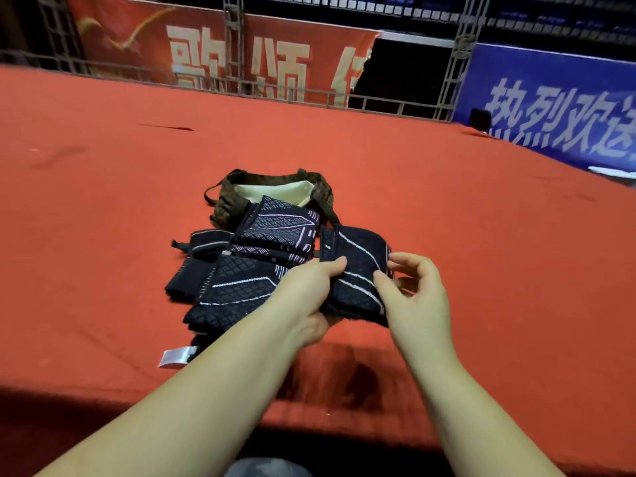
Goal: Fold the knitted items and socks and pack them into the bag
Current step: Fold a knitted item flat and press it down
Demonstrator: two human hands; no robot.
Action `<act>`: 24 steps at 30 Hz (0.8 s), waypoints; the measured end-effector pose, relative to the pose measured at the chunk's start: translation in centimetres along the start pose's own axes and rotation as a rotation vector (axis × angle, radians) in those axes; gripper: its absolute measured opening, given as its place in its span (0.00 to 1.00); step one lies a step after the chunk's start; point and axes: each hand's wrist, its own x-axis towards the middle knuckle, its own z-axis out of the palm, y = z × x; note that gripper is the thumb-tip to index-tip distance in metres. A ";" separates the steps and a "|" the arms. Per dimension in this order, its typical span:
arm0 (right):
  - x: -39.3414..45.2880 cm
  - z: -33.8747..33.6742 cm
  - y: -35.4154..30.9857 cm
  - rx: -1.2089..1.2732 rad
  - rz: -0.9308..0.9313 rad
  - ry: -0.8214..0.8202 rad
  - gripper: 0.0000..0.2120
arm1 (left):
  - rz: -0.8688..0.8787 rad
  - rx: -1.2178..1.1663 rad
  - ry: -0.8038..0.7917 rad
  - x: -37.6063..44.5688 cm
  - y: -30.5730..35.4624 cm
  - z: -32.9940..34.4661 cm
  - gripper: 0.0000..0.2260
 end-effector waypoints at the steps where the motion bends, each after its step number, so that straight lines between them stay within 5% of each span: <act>1: 0.6 0.6 -0.2 0.050 0.138 -0.037 0.11 | 0.019 0.003 0.000 -0.2 1.0 -0.6 0.07; 5: 2.2 3.2 -1.9 0.478 0.601 -0.266 0.03 | 0.079 0.047 0.015 0.0 4.7 -3.8 0.05; 8: 3.8 5.4 -2.5 0.480 0.486 -0.218 0.11 | 0.120 0.217 0.092 1.6 7.6 -6.2 0.03; 10: 5.1 7.0 -2.4 0.339 0.362 -0.207 0.20 | 0.145 0.376 0.166 3.1 9.5 -7.3 0.06; 15: 8.3 10.6 -1.9 -0.121 0.027 -0.245 0.23 | 0.303 0.858 0.183 6.9 12.7 -8.4 0.10; 20: 10.5 12.0 -0.9 -0.446 -0.025 -0.333 0.23 | 0.490 1.339 0.242 9.3 12.9 -9.6 0.26; 24: 10.9 12.4 0.7 -0.611 0.027 -0.441 0.23 | 0.433 1.630 0.131 11.1 11.6 -11.5 0.24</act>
